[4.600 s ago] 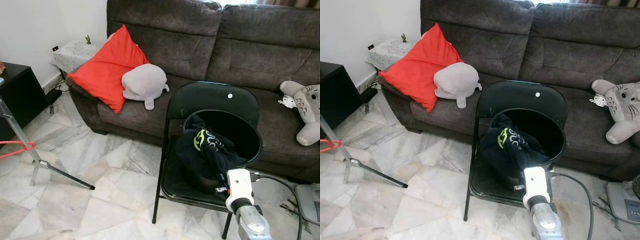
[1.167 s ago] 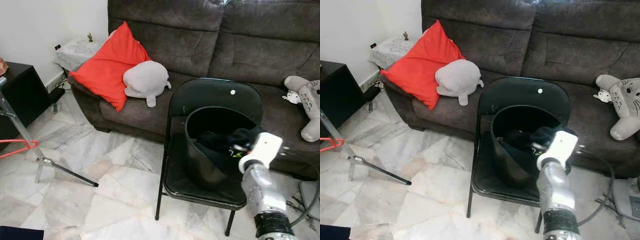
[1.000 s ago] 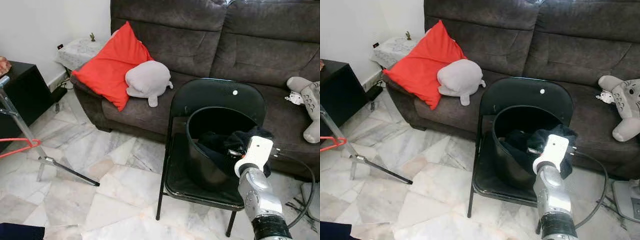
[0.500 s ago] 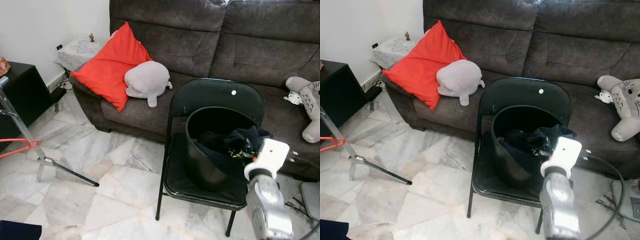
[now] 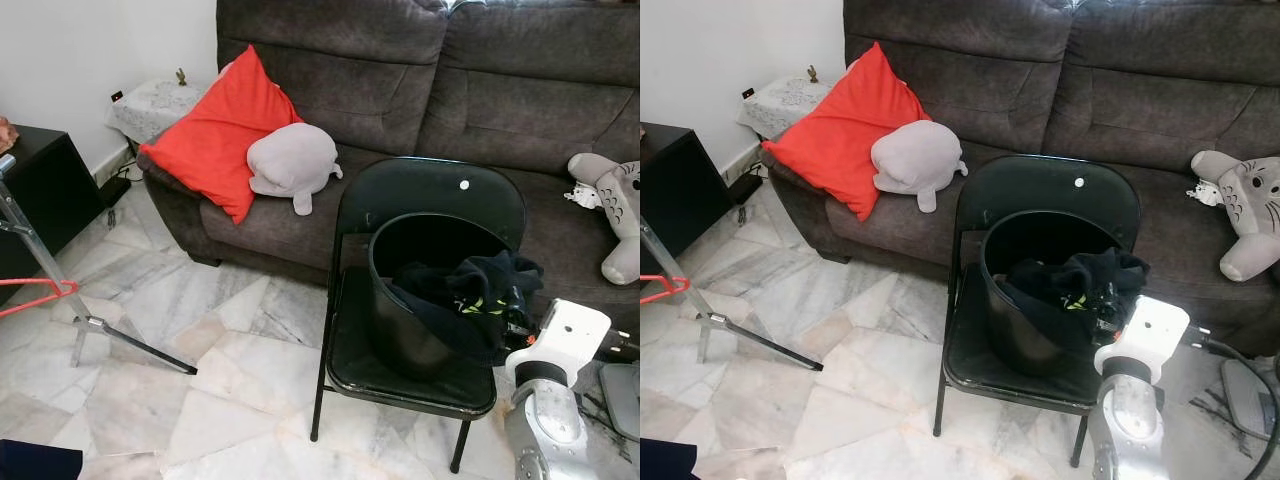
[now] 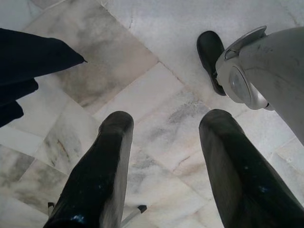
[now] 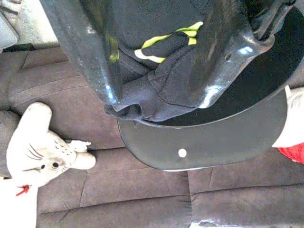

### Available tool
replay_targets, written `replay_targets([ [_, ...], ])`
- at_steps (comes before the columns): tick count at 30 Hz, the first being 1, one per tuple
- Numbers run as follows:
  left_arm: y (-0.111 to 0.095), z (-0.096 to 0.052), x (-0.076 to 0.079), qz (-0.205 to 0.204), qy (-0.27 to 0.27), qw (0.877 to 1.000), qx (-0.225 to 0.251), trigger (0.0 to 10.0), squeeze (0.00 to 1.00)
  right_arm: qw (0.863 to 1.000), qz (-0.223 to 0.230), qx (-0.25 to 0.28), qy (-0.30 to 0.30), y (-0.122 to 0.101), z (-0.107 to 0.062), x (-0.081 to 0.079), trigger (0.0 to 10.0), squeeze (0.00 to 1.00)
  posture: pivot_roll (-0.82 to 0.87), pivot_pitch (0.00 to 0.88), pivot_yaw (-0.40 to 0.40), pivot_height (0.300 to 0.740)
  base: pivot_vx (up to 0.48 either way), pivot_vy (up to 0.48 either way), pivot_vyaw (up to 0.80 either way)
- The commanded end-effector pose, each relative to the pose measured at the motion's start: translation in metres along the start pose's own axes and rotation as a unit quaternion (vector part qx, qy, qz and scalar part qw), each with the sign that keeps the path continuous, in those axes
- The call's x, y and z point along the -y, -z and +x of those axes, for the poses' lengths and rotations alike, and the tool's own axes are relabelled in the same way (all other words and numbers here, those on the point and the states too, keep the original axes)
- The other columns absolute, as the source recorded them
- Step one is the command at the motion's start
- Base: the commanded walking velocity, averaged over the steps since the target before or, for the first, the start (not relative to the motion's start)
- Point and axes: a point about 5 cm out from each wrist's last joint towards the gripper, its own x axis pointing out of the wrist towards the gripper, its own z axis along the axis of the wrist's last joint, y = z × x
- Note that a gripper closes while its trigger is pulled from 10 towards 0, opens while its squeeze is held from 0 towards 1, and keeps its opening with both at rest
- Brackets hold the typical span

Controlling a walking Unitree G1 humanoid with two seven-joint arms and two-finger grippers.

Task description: Hang hanger

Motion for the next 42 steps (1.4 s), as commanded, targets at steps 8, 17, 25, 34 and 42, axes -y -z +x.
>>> replay_targets([
  [8, 0.0091, -0.0009, 0.0001, -0.005, 0.005, 1.000, -0.014, 10.0, 0.00, 1.000, 0.006, 0.016, 0.012, -0.0073, -0.0043, -0.0008, 10.0, 0.00, -0.08, 0.102, 0.011, 0.740, 0.000, 0.000, 0.00],
  [17, 0.0084, -0.0010, 0.0001, 0.008, 0.008, 1.000, -0.012, 10.0, 0.00, 1.000, 0.003, 0.009, 0.011, -0.0048, -0.0050, 0.0002, 10.0, 0.00, -0.08, 0.100, 0.008, 0.740, 0.000, -0.084, -0.78],
  [25, 0.0095, -0.0010, 0.0002, -0.004, 0.004, 1.000, -0.013, 10.0, 0.00, 1.000, 0.000, 0.008, 0.006, -0.0037, -0.0039, -0.0031, 10.0, 0.00, -0.08, 0.096, 0.007, 0.740, 0.000, -0.067, -0.79],
  [34, 0.0097, -0.0011, 0.0002, 0.005, 0.006, 1.000, -0.014, 10.0, 0.00, 1.000, -0.001, 0.024, 0.004, -0.0069, -0.0028, -0.0055, 10.0, 0.00, -0.08, 0.081, 0.010, 0.740, 0.000, 0.000, -0.09],
  [42, 0.0106, -0.0012, 0.0001, -0.001, 0.006, 1.000, -0.014, 10.0, 0.00, 1.000, 0.001, 0.021, 0.007, -0.0047, -0.0025, -0.0061, 10.0, 0.00, -0.07, 0.075, 0.012, 0.740, 0.000, 0.000, 0.00],
])
